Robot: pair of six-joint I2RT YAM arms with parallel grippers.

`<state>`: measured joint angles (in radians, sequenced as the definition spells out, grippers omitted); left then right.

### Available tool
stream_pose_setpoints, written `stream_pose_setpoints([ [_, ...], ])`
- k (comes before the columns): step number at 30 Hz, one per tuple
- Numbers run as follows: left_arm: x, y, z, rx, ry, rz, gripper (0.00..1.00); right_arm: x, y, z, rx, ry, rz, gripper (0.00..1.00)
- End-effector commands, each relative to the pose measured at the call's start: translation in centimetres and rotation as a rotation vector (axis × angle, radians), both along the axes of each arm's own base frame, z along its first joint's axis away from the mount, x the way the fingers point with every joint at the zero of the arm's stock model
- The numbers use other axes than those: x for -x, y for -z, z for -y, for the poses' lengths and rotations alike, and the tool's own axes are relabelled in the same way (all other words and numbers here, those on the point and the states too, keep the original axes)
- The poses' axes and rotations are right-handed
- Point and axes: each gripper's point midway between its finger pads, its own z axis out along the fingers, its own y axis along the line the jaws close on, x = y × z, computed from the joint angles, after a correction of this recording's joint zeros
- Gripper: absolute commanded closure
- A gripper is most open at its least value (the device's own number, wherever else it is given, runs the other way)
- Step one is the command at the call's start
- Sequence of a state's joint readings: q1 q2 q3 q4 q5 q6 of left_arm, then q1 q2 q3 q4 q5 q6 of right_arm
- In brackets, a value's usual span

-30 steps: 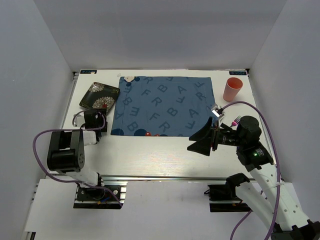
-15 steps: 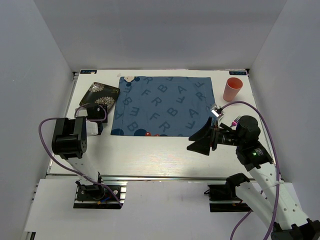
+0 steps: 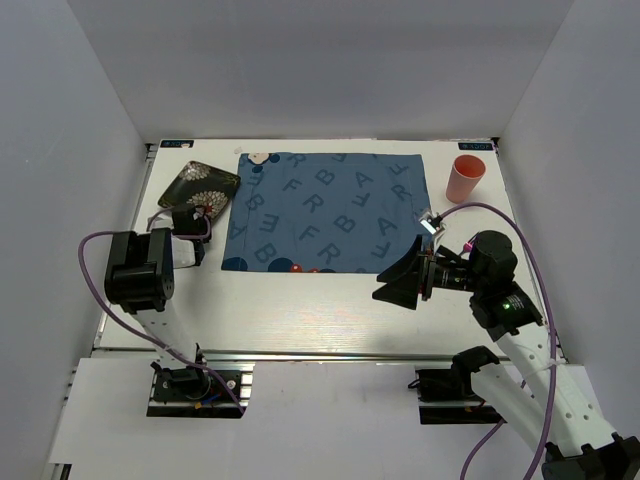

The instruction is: Set the dinner table for one person

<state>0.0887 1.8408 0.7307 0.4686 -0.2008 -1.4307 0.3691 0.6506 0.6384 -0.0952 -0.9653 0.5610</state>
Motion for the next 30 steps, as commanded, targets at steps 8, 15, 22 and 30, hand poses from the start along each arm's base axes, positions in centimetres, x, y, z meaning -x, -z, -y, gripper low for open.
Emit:
stream_pose_setpoints([
  [8,0.3,-9.0,-2.1,-0.117,-0.059,0.084,1.0,-0.1,-0.9,0.2,0.004,0.027,0.05,0.11],
  [15,0.5,-20.3,-3.6,-0.277,-0.035,0.298,1.0,-1.0,0.9,0.5,0.032,0.087,0.045,0.11],
  [22,-1.5,-26.1,5.5,-0.37,0.528,0.505,1.0,-3.5,0.8,1.7,0.089,0.27,0.027,0.11],
  [30,-0.6,-23.6,18.2,-0.097,1.022,0.635,1.0,-4.4,1.0,2.9,0.134,0.388,-0.021,0.11],
])
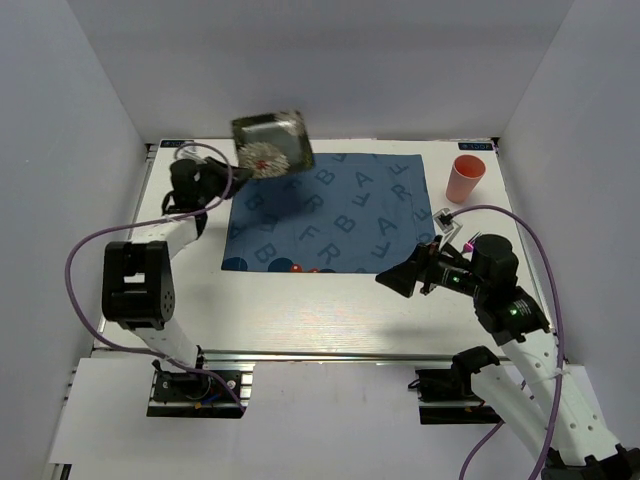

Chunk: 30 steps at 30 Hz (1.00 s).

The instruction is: Set the dinner table for one person

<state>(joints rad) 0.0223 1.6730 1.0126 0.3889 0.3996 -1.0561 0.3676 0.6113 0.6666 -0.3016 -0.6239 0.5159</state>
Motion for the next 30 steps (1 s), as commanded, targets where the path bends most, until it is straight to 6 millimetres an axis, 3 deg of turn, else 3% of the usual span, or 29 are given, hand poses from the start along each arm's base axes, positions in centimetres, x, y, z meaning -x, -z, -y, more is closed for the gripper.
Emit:
stream_pose_setpoints([
  [1,3.1,-6.3,6.9,0.075,0.316,0.223,1.0,-0.3,-1.4,0.7,0.0,0.059,0.026,0.11],
  [7,5.5,-5.0,10.6,0.15,0.367,0.215,1.0,-0.3,-0.2,1.0,0.02,0.085,-0.003,0.11],
  [18,7.0,-0.7,16.0,0.201,0.396,0.123,1.0,-1.2,-0.1,1.8,0.052,0.152,-0.008,0.11],
  [30,5.8,5.0,17.6,0.152,0.37,0.024,1.0,-0.8,-0.5,3.0,0.09,0.206,0.011,0.11],
])
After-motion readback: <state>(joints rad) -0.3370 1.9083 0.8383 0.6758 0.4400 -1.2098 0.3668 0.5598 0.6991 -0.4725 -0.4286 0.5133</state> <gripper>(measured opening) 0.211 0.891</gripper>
